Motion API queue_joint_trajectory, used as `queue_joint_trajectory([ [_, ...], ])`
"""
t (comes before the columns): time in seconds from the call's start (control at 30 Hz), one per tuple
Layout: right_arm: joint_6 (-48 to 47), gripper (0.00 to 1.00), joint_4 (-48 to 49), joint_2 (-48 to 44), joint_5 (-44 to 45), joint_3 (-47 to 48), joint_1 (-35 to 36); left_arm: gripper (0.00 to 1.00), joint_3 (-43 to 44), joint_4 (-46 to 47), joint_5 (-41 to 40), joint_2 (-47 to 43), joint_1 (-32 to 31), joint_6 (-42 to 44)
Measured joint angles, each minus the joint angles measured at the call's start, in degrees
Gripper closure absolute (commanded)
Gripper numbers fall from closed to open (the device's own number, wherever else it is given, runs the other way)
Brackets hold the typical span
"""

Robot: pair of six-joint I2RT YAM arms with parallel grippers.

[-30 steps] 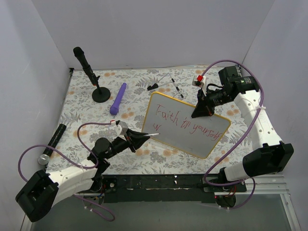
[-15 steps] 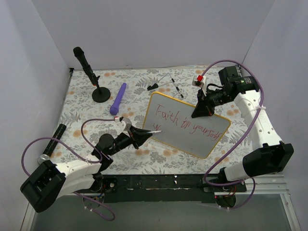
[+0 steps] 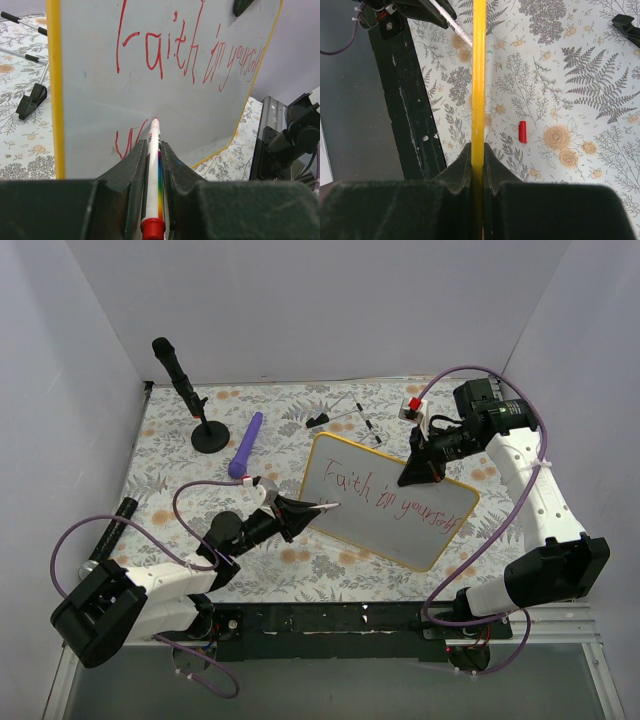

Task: Write a sentence on the whiteboard

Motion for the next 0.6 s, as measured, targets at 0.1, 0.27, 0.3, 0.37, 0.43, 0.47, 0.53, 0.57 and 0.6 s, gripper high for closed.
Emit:
queue_joint_trajectory([
  [0.1, -0.02, 0.99, 0.07, -0.02, 0.11, -0.07, 0.00, 1.00, 0.02, 0.20, -0.42, 1.01, 0.00, 0.33],
  [0.27, 0.00, 0.99, 0.68, -0.02, 0.07, -0.07, -0.04, 1.00, 0.02, -0.07, -1.11, 1.36, 0.00, 0.87],
  [0.3, 0.00, 0.99, 0.74, -0.02, 0.07, -0.07, -0.04, 1.00, 0.02, -0.09, -1.14, 1.33, 0.00, 0.90],
  [0.37, 0.00, 0.99, 0.79, -0.02, 0.04, -0.07, -0.04, 1.00, 0.00, -0.17, -1.07, 0.98, 0.00, 0.90],
  [0.43, 0.02, 0.99, 0.79, -0.07, 0.02, -0.07, -0.04, 1.00, -0.35, -0.20, -0.85, -0.22, 0.00, 0.85],
  [0.47, 0.00, 0.99, 0.79, -0.07, 0.02, -0.07, -0.04, 1.00, -0.52, -0.17, -0.76, -0.94, 0.00, 0.85],
  [0.53, 0.02, 0.99, 0.79, -0.07, 0.02, -0.07, -0.04, 1.00, -0.63, -0.70, -0.52, -3.06, 0.00, 0.87],
  [0.57, 0.02, 0.99, 0.79, -0.07, 0.02, -0.07, -0.04, 1.00, -0.63, -0.76, -0.44, -4.07, 0.00, 0.90],
  [0.6, 0.02, 0.99, 0.79, -0.07, 0.02, -0.07, -0.04, 1.00, -0.63, -0.83, -0.44, -4.96, 0.00, 0.94],
])
